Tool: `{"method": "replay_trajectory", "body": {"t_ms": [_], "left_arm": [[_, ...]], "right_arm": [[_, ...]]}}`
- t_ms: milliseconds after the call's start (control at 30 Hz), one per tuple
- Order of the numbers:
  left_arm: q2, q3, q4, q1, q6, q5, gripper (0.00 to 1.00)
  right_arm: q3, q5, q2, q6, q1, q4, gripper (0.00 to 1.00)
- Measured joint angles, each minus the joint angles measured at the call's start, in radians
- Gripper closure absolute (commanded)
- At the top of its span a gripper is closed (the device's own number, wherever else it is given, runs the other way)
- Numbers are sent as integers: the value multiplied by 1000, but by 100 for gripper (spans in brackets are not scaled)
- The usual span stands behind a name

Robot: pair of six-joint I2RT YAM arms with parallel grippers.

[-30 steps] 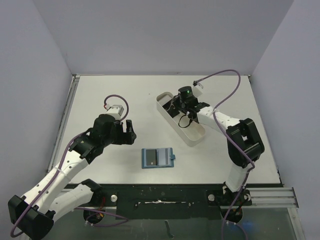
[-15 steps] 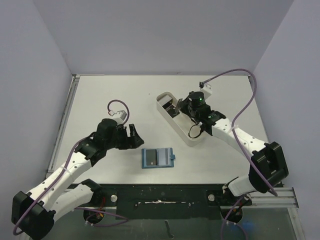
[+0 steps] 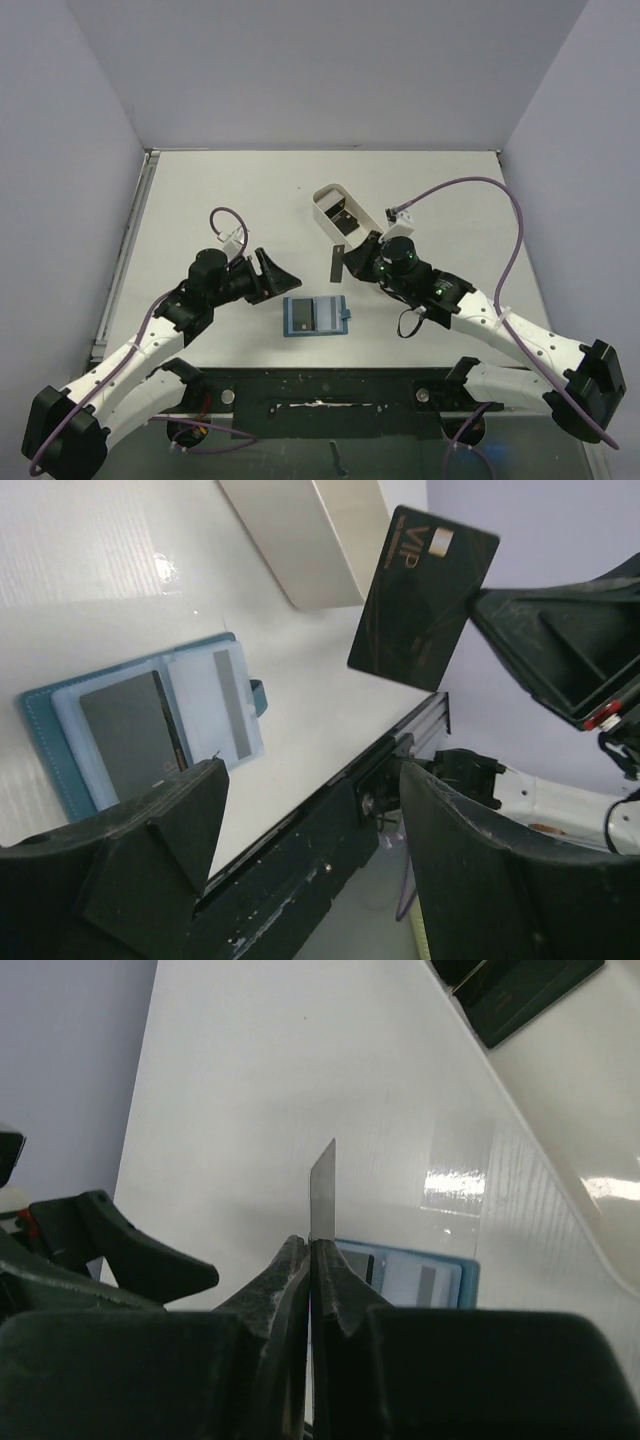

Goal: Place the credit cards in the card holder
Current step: Pick up the credit card from the storage box.

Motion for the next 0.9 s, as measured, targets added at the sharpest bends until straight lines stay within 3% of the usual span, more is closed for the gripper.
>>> {"method": "replay_trajectory", "body": {"t_ms": [233, 533, 733, 900], "left_arm": [[-14, -145, 300, 10, -204, 107, 35], [53, -184, 586, 11, -341, 172, 40], [83, -187, 661, 11, -372, 198, 56], [83, -187, 676, 11, -372, 206, 57]], "right_arm": [[-115, -87, -141, 53, 77, 38, 100], [-123, -129, -166, 82, 145, 130, 100], [-130, -142, -160, 100, 145, 171, 100], [-137, -156, -138, 114, 145, 193, 100]]}}
